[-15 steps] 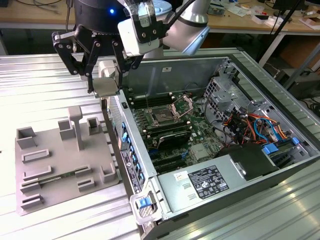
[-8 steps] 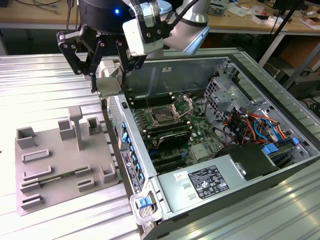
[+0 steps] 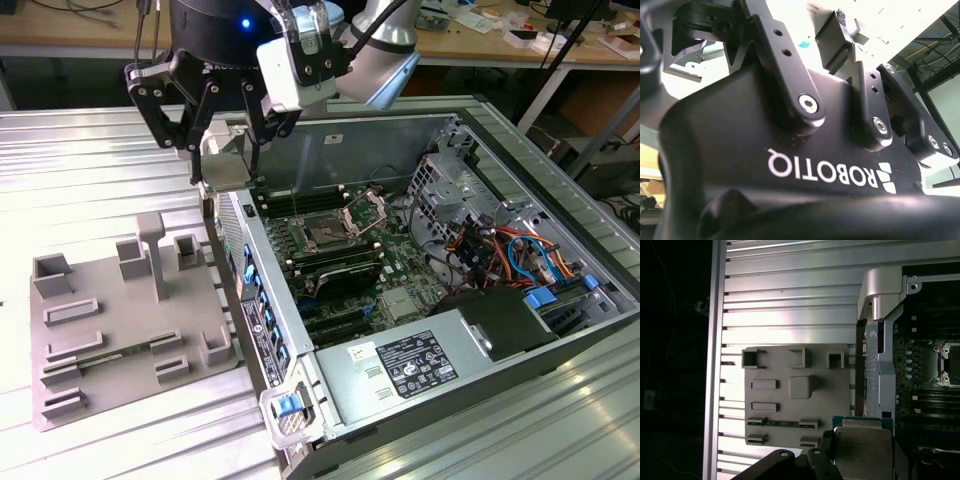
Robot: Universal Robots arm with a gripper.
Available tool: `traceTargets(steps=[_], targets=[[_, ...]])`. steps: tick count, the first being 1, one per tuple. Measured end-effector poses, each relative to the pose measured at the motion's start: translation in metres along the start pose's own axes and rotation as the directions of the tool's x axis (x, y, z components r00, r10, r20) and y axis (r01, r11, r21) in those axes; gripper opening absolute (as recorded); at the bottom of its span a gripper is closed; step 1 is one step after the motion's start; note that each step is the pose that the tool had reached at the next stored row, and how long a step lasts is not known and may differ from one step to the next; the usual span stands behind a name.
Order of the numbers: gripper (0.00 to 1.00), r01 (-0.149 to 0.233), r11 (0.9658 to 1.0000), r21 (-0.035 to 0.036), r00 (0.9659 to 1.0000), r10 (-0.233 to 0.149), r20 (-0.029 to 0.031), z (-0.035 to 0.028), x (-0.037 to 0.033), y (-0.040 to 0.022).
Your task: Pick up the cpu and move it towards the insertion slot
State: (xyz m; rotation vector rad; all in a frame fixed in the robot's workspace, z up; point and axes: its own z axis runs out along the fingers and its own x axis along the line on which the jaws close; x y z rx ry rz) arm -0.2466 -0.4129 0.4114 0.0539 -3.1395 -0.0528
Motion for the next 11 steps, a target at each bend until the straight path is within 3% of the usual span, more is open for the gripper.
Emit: traceTargets(steps=[11], targets=[[0.55, 0.000, 1.0000, 0.0001, 1.0000, 0.000, 0.0000, 0.0000, -0.0086, -0.0003]])
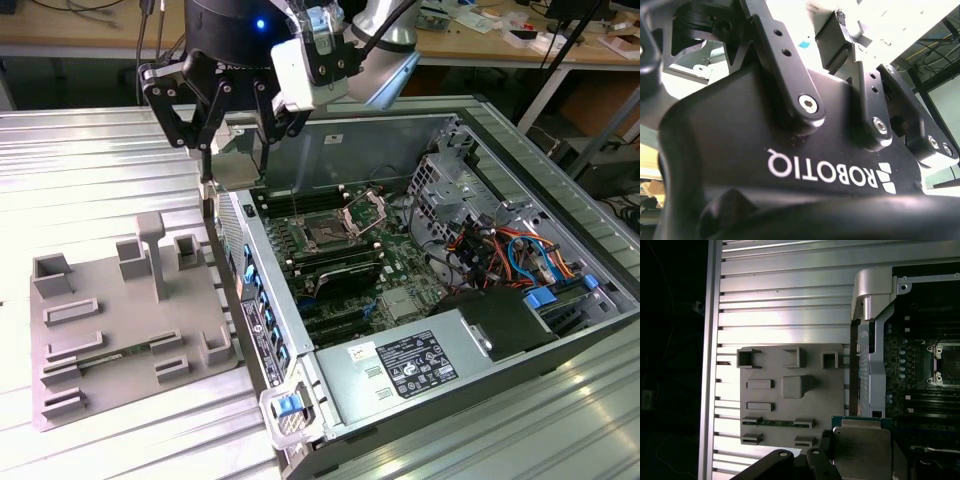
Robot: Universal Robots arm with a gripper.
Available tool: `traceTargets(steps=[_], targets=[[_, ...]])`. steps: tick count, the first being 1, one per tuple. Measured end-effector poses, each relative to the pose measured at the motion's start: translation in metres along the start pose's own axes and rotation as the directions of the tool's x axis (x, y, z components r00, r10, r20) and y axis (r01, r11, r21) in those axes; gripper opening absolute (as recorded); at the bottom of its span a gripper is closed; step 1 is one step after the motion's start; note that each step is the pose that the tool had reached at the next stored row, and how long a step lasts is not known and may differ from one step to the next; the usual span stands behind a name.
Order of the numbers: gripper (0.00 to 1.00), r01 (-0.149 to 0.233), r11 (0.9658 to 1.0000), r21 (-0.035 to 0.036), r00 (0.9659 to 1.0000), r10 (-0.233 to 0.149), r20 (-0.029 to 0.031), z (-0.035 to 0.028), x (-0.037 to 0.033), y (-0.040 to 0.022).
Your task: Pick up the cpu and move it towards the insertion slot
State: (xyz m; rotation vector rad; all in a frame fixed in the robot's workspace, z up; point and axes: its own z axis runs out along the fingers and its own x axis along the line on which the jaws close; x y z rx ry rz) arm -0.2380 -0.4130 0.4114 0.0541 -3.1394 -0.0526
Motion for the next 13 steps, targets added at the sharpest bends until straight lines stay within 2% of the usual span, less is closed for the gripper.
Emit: traceTargets(steps=[13], targets=[[0.55, 0.000, 1.0000, 0.0001, 1.0000, 0.000, 0.0000, 0.0000, -0.0123, -0.0004]])
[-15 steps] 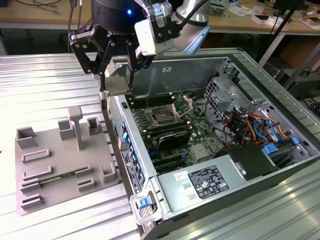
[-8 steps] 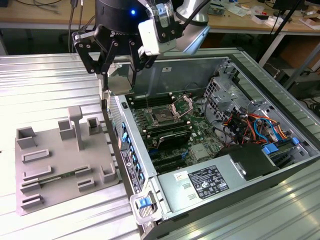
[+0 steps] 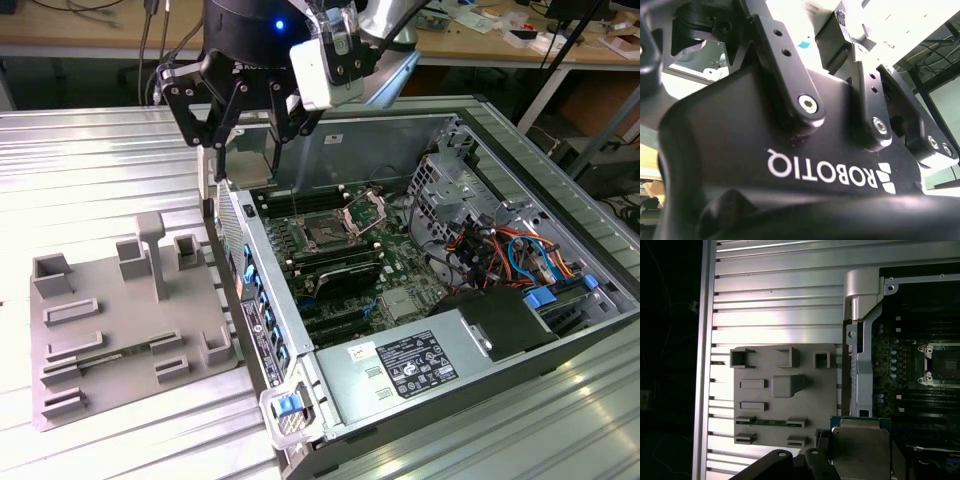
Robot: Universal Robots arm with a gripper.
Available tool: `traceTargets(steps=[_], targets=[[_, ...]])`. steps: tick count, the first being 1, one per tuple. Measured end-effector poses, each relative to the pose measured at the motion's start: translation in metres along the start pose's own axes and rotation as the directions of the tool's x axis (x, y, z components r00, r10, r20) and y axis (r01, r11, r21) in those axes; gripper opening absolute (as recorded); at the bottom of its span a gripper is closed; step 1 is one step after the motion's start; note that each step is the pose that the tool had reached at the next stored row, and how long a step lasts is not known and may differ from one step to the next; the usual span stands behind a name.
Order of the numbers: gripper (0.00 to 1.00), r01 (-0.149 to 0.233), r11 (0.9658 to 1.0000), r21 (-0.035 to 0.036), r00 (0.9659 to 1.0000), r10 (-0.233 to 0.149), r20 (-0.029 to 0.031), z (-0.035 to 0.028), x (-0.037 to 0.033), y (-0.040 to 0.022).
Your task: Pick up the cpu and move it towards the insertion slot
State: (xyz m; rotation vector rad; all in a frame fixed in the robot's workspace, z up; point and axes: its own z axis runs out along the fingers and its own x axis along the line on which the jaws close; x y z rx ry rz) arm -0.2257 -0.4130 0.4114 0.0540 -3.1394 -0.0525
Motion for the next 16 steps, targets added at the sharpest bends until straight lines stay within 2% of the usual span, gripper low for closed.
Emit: traceTargets(steps=[4, 5, 7, 8, 16], targets=[[0.55, 0.000, 1.0000, 0.0000, 1.0000, 0.000, 0.0000, 0.0000, -0.0035, -0.0001], [0.55, 0.000, 1.0000, 0.0000, 1.0000, 0.000, 0.0000, 0.0000, -0.0084, -0.0003], [0.55, 0.000, 1.0000, 0.0001, 1.0000, 0.000, 0.0000, -0.0001, -0.0241, -0.0008], [0.55, 0.000, 1.0000, 0.0001, 1.0000, 0.000, 0.0000, -0.0001, -0.0277, -0.0010], [0.55, 0.000, 1.0000, 0.0001, 1.0000, 0.000, 0.0000, -0.0001, -0.0349, -0.0012]])
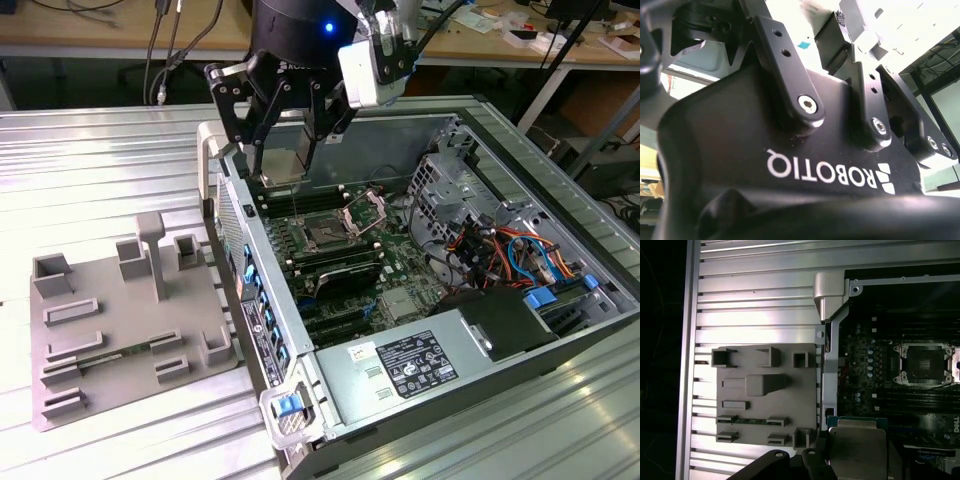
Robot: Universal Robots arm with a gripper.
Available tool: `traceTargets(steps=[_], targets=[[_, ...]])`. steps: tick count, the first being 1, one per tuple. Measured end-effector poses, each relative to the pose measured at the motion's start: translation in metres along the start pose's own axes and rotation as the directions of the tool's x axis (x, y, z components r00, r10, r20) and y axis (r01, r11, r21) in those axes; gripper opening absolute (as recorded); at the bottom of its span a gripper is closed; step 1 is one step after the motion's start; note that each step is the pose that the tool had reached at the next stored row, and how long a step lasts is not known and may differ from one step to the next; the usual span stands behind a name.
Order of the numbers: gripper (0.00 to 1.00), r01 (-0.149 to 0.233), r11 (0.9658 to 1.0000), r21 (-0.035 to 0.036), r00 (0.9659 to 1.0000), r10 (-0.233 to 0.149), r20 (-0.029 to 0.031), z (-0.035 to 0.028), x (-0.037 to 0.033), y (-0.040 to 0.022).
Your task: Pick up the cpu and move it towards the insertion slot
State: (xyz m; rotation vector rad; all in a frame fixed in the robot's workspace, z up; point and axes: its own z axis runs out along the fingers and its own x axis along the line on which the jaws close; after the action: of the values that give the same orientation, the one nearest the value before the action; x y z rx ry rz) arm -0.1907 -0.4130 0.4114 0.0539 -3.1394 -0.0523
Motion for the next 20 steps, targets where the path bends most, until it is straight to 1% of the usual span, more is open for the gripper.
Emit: traceTargets(steps=[2, 12, 20], targets=[[0.55, 0.000, 1.0000, 0.0000, 1.0000, 0.000, 0.0000, 0.0000, -0.0029, -0.0001], [0.55, 0.000, 1.0000, -0.0001, 1.0000, 0.000, 0.0000, 0.0000, -0.0109, -0.0004], [0.55, 0.000, 1.0000, 0.0000, 1.0000, 0.000, 0.0000, 0.0000, -0.0222, -0.0008]])
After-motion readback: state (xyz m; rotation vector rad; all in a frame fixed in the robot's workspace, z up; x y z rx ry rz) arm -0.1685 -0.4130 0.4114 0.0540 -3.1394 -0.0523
